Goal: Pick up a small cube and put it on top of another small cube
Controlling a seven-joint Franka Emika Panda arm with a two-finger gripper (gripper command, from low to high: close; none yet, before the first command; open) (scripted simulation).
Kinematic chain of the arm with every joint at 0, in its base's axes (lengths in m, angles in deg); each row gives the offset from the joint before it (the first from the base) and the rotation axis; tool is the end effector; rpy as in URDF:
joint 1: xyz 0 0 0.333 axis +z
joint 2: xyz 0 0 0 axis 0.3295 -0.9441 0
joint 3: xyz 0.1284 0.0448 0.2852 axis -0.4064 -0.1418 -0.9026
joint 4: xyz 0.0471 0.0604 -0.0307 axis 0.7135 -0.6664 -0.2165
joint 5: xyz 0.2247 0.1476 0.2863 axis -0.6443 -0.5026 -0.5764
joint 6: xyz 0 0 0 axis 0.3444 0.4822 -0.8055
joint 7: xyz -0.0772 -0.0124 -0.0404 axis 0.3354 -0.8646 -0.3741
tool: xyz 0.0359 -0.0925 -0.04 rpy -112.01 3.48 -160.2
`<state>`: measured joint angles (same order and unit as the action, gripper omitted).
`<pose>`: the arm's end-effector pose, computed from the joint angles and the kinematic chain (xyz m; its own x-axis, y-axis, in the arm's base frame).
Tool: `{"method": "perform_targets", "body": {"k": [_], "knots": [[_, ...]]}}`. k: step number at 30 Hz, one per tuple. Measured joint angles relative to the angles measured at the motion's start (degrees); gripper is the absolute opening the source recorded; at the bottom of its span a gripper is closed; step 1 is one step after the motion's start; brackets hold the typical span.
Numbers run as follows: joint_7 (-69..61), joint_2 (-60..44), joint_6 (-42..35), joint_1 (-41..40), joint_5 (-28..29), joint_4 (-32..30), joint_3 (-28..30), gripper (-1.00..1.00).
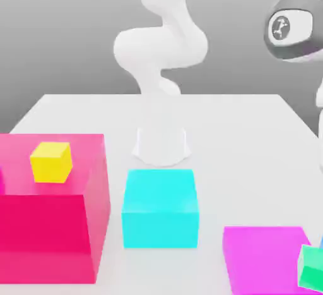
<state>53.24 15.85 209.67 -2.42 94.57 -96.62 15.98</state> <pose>0.4752 0.2873 0.3109 0.9678 0.1960 0.1577 0.1972 -0.9803 0.0083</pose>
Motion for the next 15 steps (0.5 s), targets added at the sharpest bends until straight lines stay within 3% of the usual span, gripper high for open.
{"method": "perform_targets", "body": {"k": [6,10,11,15], "knots": [[-3.61,-12.53,3.30,3.74,2.75,0.95,-2.58,0.00],[-1.70,-20.89,8.93,6.51,6.35,2.62,0.12,0.00],[-1.36,-21.99,9.76,6.90,6.84,2.86,0.60,-1.00],[-1.38,-21.99,9.72,6.88,6.82,2.86,0.58,-1.00]]}}
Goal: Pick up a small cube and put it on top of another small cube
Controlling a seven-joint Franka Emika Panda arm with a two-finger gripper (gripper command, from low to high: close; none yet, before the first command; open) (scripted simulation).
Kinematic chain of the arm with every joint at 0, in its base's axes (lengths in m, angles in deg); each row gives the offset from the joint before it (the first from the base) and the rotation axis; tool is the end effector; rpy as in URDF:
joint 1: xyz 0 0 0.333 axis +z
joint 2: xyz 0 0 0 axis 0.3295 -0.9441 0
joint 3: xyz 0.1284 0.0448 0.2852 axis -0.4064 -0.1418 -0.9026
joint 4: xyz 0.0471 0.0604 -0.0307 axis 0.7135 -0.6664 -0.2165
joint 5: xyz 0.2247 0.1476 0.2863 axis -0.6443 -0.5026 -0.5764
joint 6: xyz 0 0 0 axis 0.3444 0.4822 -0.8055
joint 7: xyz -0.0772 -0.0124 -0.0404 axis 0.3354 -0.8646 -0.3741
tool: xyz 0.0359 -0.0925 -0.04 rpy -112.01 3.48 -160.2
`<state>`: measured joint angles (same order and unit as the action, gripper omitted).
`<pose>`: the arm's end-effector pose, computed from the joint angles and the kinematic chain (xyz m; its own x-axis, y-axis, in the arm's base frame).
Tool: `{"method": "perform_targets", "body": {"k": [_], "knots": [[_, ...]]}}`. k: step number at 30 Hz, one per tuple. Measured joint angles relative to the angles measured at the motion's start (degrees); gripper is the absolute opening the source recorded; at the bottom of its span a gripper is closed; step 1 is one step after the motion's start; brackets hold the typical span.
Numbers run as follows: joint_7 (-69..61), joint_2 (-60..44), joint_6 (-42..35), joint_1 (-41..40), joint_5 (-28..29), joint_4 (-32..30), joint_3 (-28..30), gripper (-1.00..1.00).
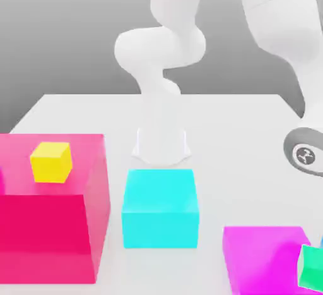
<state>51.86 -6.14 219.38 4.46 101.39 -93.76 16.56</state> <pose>0.4275 0.3460 0.1379 0.9062 0.4229 -0.0002 0.4229 -0.9062 -0.0002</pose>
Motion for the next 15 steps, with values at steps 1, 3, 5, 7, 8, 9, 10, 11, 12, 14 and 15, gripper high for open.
{"method": "perform_targets", "body": {"k": [1,3,5,7,8,9,10,11,12,14,15], "knots": [[-0.01,0.00,-0.02,-0.01,-0.01,0.00,-0.01,-1.00],[-0.09,0.20,-0.17,-0.06,-0.10,-0.05,-0.12,-1.00],[-1.22,3.37,-2.59,-1.10,-1.66,-0.78,-1.49,-1.00],[-2.97,7.03,-5.37,-2.08,-3.61,-1.53,-3.13,-1.00],[-5.14,7.40,-5.79,-2.19,-4.00,-1.13,-4.55,-1.00],[-5.96,8.39,-6.65,-2.83,-4.61,-0.88,-4.81,-1.00],[-5.46,9.93,-7.93,-3.82,-5.36,-0.88,-4.06,-1.00],[-4.30,11.75,-9.42,-5.03,-6.13,-0.99,-2.86,-1.00],[-2.76,13.69,-11.02,-6.34,-6.85,-1.15,-1.41,-1.00],[0.56,17.43,-14.10,-8.89,-8.06,-1.58,1.50,-1.00],[2.25,19.23,-15.58,-10.09,-8.58,-1.82,2.95,-1.00]]}}
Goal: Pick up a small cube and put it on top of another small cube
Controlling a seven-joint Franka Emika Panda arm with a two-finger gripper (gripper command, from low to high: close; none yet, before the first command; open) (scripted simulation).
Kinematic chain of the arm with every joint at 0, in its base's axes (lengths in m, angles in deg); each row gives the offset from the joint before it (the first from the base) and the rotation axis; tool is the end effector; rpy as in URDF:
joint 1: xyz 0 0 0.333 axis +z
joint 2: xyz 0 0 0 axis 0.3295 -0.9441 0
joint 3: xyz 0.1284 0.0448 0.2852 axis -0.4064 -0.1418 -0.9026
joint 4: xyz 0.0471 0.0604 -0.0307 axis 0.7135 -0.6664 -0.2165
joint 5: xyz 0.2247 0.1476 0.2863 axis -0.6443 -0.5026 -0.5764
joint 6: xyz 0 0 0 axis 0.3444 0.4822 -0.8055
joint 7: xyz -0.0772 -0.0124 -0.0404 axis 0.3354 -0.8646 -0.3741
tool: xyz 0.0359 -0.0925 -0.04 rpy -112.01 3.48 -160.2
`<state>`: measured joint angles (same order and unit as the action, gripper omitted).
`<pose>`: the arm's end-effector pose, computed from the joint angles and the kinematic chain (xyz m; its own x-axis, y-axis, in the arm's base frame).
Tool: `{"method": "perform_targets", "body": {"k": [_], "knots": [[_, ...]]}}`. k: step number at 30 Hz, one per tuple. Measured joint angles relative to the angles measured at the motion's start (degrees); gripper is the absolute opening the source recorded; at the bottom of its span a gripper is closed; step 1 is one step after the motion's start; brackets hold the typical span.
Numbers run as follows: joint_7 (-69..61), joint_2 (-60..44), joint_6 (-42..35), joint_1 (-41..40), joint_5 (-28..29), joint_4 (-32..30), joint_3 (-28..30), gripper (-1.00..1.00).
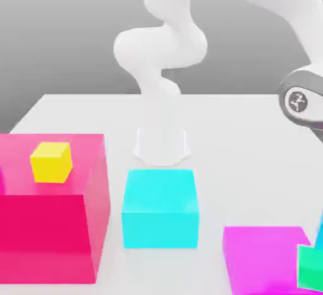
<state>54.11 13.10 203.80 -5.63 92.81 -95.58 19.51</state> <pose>0.5010 0.2256 0.2814 0.9987 0.0412 0.0313 0.0397 -0.9981 0.0478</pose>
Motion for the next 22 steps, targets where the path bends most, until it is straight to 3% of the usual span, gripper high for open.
{"method": "perform_targets", "body": {"k": [14,18,19,22], "knots": [[31.19,26.30,-21.16,-25.58,-5.54,-4.98,15.97,-1.00],[36.39,26.67,-16.24,-29.04,-6.41,-10.40,18.60,-1.00],[36.56,26.28,-14.97,-29.22,-6.48,-11.28,18.71,1.00],[36.55,26.28,-14.97,-29.22,-6.49,-11.28,18.71,1.00]]}}
